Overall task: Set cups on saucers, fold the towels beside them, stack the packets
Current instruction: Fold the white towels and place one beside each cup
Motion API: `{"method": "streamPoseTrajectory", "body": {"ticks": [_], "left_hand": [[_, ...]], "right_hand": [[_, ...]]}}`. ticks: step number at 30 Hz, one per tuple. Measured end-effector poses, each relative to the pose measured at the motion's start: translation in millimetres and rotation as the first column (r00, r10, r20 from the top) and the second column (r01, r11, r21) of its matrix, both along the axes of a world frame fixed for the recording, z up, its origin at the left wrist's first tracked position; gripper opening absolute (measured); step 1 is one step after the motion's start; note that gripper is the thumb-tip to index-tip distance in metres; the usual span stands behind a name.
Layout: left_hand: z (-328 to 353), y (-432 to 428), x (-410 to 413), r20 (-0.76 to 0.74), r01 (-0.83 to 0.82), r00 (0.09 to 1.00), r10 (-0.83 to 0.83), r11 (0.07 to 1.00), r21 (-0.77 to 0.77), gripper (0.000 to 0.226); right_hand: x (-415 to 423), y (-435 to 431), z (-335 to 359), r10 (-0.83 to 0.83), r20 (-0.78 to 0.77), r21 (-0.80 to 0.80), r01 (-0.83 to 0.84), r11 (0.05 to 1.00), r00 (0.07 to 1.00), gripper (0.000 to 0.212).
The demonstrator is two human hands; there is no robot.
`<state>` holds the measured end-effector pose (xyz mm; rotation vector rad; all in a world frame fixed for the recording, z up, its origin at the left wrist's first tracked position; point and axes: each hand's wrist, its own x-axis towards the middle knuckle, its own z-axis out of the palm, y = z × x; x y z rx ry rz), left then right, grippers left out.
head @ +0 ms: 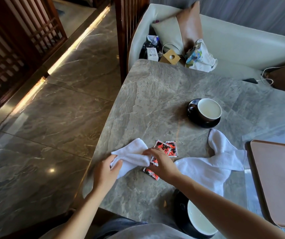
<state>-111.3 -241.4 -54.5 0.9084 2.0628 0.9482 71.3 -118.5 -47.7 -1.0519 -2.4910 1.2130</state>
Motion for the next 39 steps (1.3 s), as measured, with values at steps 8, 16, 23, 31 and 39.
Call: {"method": "streamPoseTrajectory", "body": {"ticks": [8,16,23,31,39], "left_hand": [[-4,-5,13,0.327,-0.107,0.941,0.088,0.993,0.040,0.023],[-22,0,6,0.283,-0.193,0.936,0.208,0.978,-0.081,0.026],[-23,7,-5,0.070,-0.165,0.983,0.172,0.982,-0.096,0.023],[6,10,4,-0.543,0.013,0.840,0.024,0.998,0.063,0.027],[2,7,36,-0.578,0.563,0.607,-0.545,0.809,-0.170,0.063]], "right_hand": [[-14,10,-7,-0.198,0.074,-0.098,0.205,0.974,0.977,0.016],[-26,14,-14,-0.210,0.268,0.089,0.193,0.977,0.940,0.023],[-38,15,-11,-0.237,0.228,0.138,0.210,0.968,0.944,0.019],[-45,13,-15,-0.307,0.257,0.166,0.271,0.948,0.916,0.023],[-44,13,-16,-0.275,0.239,0.144,0.246,0.958,0.931,0.026]]}}
